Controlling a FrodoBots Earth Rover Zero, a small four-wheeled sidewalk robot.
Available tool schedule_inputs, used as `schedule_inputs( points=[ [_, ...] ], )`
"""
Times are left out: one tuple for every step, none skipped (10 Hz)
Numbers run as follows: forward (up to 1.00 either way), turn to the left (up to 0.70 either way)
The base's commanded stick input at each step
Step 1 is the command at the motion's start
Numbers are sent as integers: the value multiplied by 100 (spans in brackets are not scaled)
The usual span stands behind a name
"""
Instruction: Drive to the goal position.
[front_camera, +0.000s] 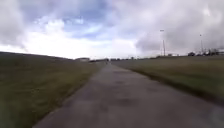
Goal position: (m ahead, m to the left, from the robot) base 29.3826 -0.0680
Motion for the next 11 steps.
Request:
schedule_inputs(
  points=[
    [74,0],
    [84,0],
    [85,0],
    [100,0],
    [100,0],
    [100,0],
    [100,0],
    [100,0],
    [100,0],
    [100,0],
    [100,0]
  ],
)
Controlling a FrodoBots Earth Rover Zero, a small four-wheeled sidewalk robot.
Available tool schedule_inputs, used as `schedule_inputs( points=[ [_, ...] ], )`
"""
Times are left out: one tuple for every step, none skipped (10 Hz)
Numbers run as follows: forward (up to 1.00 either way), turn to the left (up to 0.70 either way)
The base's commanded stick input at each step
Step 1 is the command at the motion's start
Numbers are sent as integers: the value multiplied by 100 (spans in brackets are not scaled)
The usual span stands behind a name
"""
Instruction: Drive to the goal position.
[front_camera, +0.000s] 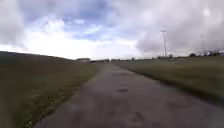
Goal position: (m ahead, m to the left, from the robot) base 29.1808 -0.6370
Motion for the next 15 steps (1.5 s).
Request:
schedule_inputs(
  points=[
    [100,0],
    [100,0],
    [100,0],
    [100,0],
    [100,0],
    [100,0],
    [100,0],
    [100,0],
    [100,0],
    [100,0],
    [100,0],
    [100,0],
    [100,0],
    [100,0],
    [100,0]
  ],
)
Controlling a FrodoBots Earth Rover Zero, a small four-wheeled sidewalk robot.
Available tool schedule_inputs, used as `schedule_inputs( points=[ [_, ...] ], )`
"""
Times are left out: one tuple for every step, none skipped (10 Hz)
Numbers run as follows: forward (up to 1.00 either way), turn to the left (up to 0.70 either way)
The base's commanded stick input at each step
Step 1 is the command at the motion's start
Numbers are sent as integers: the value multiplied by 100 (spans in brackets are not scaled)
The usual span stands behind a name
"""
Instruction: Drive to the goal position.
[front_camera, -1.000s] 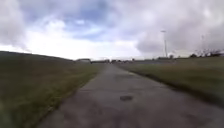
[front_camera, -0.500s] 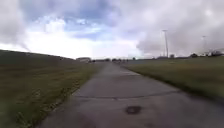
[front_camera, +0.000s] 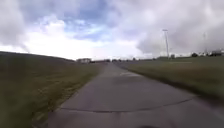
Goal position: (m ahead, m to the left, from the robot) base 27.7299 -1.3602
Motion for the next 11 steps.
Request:
schedule_inputs(
  points=[
    [100,0],
    [100,0],
    [100,0],
    [100,0],
    [100,0],
    [100,0],
    [100,0],
    [100,0],
    [100,0],
    [100,0],
    [100,0]
  ],
)
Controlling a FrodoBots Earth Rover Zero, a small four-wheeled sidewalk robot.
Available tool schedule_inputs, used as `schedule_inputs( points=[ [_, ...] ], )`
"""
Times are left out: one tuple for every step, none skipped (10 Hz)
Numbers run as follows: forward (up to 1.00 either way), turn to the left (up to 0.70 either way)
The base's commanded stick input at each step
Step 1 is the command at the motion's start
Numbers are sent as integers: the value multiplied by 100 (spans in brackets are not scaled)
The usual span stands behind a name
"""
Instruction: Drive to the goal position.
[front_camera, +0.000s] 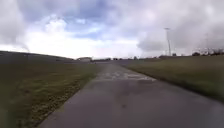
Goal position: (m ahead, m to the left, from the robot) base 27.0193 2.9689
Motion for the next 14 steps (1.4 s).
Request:
schedule_inputs(
  points=[
    [100,0],
    [100,0],
    [100,0],
    [100,0],
    [100,0],
    [100,0],
    [100,0],
    [100,0],
    [100,0],
    [100,0],
    [100,0],
    [100,0],
    [100,0],
    [100,0]
  ],
)
